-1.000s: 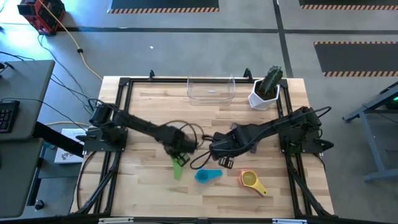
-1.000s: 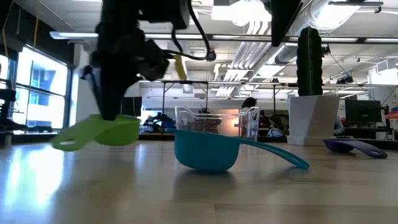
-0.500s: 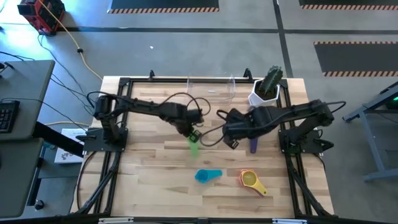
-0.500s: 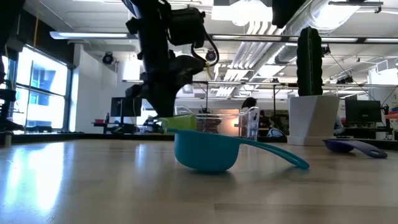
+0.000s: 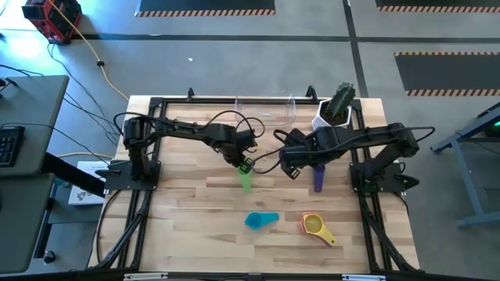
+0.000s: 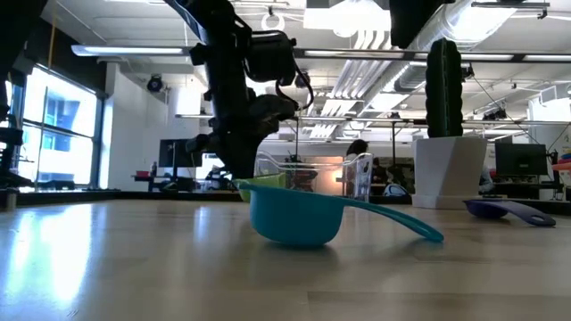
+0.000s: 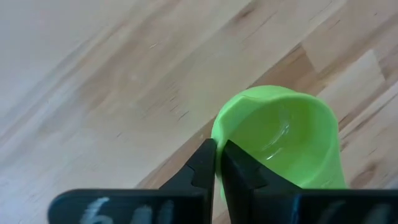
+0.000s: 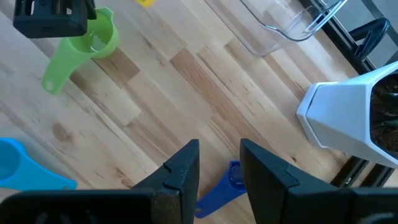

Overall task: Nest measuring cups in basket
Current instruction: Stack the green measuring cup on top of the yellow measuring cup

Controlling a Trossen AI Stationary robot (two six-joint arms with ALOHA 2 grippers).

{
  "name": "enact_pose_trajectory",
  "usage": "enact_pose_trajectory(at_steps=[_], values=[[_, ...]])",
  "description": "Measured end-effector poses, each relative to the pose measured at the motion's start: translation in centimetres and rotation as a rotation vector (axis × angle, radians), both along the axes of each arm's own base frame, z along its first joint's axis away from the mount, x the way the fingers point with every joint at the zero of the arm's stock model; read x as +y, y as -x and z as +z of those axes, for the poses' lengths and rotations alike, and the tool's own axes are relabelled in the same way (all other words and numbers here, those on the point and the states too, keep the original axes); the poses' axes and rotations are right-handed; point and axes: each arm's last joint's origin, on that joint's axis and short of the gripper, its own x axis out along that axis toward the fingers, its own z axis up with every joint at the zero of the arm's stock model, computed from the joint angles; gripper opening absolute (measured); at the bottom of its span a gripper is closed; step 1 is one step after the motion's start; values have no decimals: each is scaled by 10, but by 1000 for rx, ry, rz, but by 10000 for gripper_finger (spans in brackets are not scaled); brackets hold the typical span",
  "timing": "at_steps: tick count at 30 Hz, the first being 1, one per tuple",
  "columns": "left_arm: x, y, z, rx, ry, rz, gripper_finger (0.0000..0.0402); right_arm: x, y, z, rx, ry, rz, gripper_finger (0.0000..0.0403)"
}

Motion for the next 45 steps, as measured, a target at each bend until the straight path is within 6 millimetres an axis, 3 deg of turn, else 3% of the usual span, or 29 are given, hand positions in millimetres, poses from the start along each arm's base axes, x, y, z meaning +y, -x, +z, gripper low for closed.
enact_pose_trajectory(at_steps=[45], values=[[0, -4, 1, -56, -15, -177, 22, 1, -3, 0, -59, -23, -75, 108]])
